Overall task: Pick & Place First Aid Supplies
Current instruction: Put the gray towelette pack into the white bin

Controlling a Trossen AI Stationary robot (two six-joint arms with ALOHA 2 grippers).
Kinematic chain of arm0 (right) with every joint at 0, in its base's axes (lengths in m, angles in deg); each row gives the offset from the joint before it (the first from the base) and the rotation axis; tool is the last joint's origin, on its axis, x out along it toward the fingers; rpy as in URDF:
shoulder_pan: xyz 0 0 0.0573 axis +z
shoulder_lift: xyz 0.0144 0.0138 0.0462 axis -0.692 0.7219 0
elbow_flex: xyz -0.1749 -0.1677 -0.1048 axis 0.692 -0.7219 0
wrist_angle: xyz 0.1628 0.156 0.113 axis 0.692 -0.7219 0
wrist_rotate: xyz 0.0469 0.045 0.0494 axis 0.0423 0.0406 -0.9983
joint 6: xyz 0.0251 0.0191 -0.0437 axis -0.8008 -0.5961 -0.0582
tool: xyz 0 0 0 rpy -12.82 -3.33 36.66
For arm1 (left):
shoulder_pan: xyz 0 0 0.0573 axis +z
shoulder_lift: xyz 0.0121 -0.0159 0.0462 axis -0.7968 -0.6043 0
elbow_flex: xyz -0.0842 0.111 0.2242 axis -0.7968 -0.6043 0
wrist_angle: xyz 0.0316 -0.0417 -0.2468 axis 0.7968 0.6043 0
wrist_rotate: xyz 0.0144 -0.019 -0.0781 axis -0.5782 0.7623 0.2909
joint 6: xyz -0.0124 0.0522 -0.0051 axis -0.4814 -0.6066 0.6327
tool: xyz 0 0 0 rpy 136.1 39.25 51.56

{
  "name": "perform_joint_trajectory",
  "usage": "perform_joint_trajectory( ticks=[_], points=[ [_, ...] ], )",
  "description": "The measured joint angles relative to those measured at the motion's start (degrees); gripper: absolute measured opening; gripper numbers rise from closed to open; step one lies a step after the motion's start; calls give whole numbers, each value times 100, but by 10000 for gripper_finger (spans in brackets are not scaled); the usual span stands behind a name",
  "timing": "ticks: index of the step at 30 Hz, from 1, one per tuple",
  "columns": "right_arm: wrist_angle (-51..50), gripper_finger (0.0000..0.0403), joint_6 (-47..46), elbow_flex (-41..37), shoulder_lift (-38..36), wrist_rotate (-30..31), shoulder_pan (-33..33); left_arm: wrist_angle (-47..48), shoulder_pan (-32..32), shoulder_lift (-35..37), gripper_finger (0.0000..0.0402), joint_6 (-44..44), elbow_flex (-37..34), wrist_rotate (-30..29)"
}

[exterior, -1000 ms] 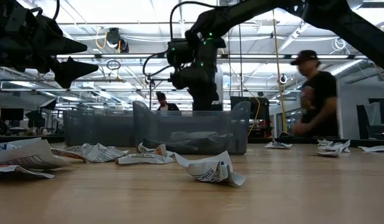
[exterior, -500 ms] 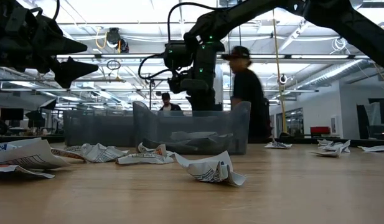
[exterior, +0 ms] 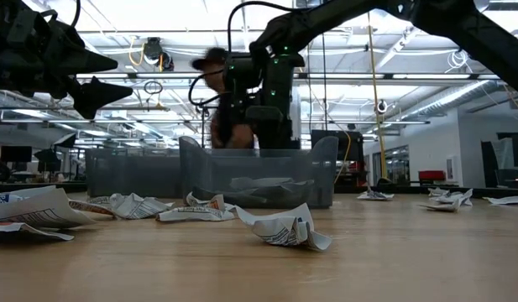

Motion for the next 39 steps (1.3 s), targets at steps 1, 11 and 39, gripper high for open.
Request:
perform_joint_trajectory(
  ticks=[1,11,39],
  points=[
    [-40,241,14,0,-33,-5,-15,0,0,0,310,0,-1,-1],
    [-657,241,-768,-123,-919,1,-20,0,-1,1,310,0,1,0],
    [177,249,-4451,-4309,-4473,162,3531,-2,0,2,310,0,1,-1]
  ],
)
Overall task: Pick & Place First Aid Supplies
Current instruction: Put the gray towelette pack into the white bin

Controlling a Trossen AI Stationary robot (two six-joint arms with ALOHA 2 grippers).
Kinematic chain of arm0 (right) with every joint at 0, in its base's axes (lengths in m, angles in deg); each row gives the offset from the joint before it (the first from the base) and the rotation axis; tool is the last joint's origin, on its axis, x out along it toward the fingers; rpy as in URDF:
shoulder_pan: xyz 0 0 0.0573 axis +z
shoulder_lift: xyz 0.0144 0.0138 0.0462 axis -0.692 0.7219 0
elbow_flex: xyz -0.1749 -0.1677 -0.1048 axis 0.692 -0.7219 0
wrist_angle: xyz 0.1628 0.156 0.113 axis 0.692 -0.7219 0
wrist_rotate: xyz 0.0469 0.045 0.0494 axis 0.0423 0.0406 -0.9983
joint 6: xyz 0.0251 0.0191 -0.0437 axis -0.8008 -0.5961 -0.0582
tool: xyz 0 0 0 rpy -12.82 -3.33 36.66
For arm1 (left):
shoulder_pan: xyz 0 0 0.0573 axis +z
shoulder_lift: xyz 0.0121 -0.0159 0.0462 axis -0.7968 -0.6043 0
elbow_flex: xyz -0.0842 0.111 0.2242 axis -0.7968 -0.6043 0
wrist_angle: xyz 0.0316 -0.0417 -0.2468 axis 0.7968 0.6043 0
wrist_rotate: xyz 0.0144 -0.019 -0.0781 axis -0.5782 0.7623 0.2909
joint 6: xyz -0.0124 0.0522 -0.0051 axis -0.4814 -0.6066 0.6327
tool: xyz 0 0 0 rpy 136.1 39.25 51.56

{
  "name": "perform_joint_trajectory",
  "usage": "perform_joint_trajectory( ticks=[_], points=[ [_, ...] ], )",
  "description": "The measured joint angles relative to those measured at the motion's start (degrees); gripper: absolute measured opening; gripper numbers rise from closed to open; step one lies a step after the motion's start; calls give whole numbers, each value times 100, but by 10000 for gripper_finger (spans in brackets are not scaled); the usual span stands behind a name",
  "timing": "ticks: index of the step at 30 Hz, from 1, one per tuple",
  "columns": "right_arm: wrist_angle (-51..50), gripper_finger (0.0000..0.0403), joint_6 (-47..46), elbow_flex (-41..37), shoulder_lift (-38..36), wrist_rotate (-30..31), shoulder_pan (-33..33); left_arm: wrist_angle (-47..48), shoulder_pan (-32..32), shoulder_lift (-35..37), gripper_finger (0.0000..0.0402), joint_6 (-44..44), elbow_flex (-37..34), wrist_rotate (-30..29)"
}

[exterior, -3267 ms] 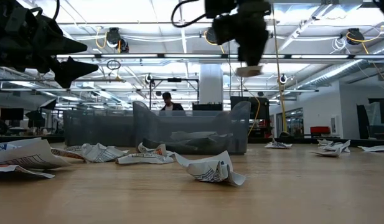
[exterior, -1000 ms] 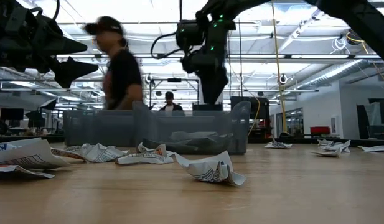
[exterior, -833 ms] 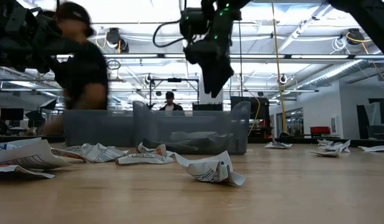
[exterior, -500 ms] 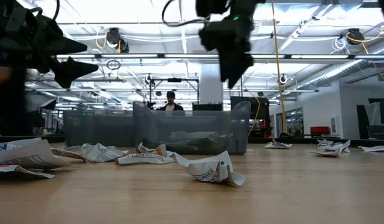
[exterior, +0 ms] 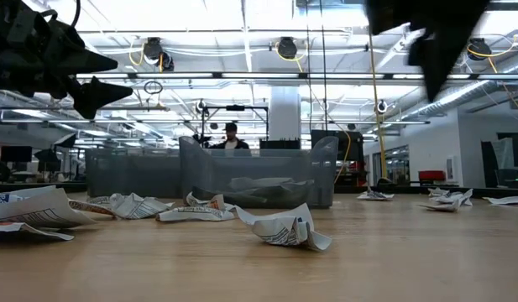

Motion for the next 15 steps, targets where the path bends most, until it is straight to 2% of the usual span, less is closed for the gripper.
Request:
perform_joint_trajectory(
  ticks=[8,15],
  points=[
    [-6,249,-1485,-688,-419,-28,1583,0,-1,-1,310,0,0,0],
    [-6,249,-2736,-901,-508,-62,2720,2,-2,0,310,1,0,0]
  ],
)
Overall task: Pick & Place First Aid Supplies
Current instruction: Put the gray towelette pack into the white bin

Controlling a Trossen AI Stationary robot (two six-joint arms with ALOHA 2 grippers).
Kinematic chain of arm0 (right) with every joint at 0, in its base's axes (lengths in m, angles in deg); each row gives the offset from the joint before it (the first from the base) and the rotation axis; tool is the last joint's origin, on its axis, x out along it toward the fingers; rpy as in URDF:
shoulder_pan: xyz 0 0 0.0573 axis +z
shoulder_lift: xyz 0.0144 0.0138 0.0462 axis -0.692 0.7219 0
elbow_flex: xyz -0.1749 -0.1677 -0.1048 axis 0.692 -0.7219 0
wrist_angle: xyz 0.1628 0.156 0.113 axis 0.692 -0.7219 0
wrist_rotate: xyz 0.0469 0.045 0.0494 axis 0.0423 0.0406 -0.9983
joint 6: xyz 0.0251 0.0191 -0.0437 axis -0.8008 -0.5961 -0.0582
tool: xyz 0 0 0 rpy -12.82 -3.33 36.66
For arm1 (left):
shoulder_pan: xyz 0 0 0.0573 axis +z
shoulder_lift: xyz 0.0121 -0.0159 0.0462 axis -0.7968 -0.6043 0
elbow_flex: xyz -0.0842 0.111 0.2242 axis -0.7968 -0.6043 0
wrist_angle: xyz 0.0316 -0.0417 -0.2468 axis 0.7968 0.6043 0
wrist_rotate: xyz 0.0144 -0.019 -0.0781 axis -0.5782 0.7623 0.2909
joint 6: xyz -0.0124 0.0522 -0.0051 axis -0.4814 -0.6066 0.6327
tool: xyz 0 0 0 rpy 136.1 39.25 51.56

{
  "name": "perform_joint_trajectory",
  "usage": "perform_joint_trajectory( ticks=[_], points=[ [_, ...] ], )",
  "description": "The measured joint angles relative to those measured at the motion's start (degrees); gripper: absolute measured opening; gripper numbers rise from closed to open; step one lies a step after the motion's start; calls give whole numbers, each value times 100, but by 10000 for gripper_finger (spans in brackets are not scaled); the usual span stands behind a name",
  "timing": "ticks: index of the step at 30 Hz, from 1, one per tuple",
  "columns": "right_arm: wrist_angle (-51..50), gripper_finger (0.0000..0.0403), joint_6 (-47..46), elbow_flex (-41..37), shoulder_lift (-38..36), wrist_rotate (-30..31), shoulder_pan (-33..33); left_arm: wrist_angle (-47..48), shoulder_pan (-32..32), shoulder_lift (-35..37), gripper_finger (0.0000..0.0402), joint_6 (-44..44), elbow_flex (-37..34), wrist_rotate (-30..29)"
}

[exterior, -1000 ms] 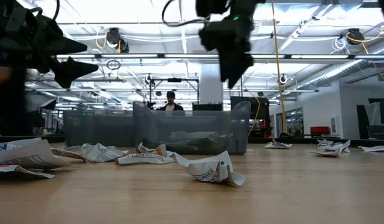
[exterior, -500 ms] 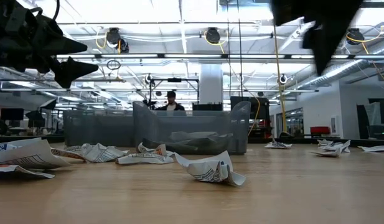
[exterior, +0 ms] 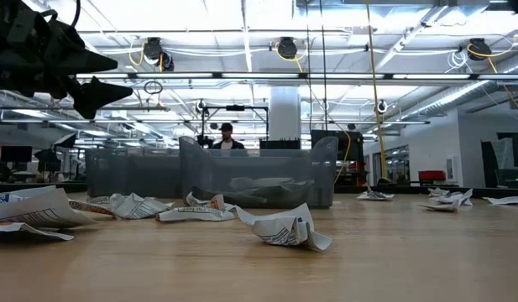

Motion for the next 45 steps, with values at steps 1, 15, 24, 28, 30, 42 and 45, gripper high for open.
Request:
perform_joint_trajectory(
  ticks=[1,15,24,28,30,42,45],
  points=[
    [0,249,-132,0,-2,-15,131,0,2,-2,310,-1,-1,0],
    [3,249,-943,0,27,-260,1043,0,2,-2,310,-1,-2,0],
    [704,242,-1243,-530,335,-287,1044,0,2,-2,310,-1,-2,0],
    [1437,231,-1435,-1014,352,-399,1042,0,2,-2,310,-1,0,0],
    [1790,226,-1575,-1269,352,-496,1043,0,2,-2,310,-1,0,0],
    [3073,211,-1764,-2175,345,-872,1079,0,2,-1,310,1,0,0],
    [3067,192,-1765,-2181,344,-875,1079,0,0,-2,310,-1,0,0]
  ],
)
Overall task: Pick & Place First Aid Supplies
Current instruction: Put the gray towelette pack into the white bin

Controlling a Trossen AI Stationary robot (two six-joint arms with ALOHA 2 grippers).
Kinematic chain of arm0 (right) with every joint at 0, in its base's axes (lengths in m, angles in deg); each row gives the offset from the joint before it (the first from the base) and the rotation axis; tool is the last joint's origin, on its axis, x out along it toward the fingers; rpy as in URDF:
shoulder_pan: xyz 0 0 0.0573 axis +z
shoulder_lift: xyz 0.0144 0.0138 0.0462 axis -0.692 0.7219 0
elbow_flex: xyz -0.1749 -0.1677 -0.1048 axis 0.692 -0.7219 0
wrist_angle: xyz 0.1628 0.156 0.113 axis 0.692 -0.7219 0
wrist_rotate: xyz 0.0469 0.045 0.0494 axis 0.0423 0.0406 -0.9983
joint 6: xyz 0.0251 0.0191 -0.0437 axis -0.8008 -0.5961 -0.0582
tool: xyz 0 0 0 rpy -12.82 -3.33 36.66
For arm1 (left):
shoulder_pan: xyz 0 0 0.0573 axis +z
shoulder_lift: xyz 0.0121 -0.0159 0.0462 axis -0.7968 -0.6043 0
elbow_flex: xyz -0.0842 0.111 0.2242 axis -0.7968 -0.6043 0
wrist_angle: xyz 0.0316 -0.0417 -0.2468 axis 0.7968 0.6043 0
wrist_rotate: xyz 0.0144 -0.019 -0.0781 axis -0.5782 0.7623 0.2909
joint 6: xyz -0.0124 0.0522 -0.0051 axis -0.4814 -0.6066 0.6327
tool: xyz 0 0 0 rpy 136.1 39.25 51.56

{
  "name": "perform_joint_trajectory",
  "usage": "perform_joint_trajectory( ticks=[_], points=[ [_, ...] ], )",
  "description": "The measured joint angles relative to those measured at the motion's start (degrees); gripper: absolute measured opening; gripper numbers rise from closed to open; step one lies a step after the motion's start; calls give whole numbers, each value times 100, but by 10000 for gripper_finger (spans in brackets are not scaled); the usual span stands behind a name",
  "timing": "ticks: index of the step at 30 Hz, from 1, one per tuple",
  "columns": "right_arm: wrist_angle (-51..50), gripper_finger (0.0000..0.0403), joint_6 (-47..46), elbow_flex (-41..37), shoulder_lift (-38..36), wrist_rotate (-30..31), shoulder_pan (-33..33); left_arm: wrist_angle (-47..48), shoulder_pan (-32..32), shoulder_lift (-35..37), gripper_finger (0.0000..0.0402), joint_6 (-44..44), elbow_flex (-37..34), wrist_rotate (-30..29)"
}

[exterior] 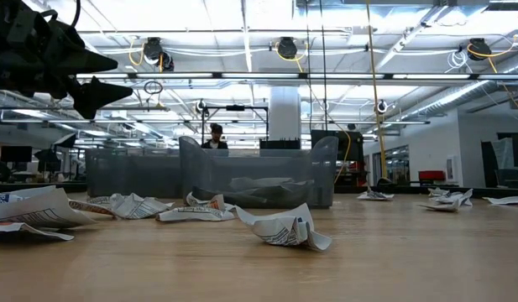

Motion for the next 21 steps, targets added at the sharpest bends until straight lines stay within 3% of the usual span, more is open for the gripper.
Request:
perform_joint_trajectory(
  ticks=[11,21],
  points=[
    [98,16,-130,-9,8,0,-2,0,2,2,310,2,0,0],
    [-503,3,-162,134,-203,-4,-215,0,1,1,310,1,-2,0]
  ],
)
